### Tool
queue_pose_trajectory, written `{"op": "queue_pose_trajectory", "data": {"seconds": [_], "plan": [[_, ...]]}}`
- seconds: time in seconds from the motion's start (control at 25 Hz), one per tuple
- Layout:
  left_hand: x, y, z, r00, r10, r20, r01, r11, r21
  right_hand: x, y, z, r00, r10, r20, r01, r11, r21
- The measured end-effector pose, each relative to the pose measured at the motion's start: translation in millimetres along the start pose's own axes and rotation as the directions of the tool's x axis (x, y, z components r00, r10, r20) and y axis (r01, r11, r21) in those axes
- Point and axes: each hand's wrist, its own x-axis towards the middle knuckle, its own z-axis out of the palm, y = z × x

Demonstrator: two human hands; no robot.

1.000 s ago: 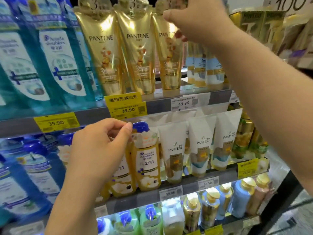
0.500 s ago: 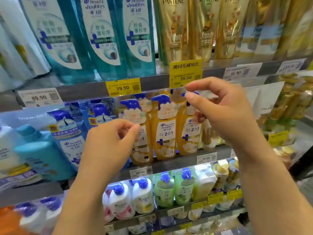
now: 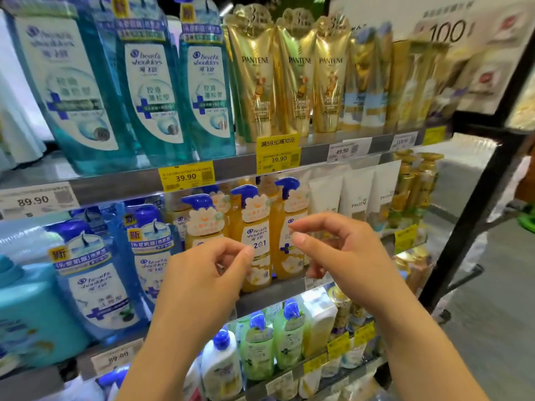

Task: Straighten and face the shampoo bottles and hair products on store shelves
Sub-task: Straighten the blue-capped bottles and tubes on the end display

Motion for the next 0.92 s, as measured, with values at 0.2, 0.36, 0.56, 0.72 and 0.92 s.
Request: {"op": "queue_pose_trajectory", "data": {"seconds": [0.2, 0.36, 0.56, 0.72, 0.92], "plan": [[7, 5, 8, 1.0, 0.014, 0.014, -0.014, 1.0, 0.002, 12, 7, -12, 1.0, -0.004, 0.017, 0.003, 0.998, 0.059], [31, 20, 33, 0.999, 0.05, -0.001, -0.049, 0.999, 0.013, 32, 22, -37, 0.998, -0.001, 0.066, -0.006, 0.994, 0.105], [79, 63, 96, 0.995, 0.082, -0.054, -0.081, 0.997, 0.006, 76, 44, -109, 0.999, 0.011, 0.038, -0.016, 0.992, 0.125], [133, 120, 153, 0.966, 0.189, -0.175, -0.19, 0.982, 0.016, 112, 64, -178, 0.999, 0.035, 0.031, -0.038, 0.995, 0.095], [221, 181, 229, 0.905, 0.315, -0.287, -0.311, 0.948, 0.059, 148, 92, -251, 0.999, 0.034, -0.012, -0.033, 0.997, 0.075]]}}
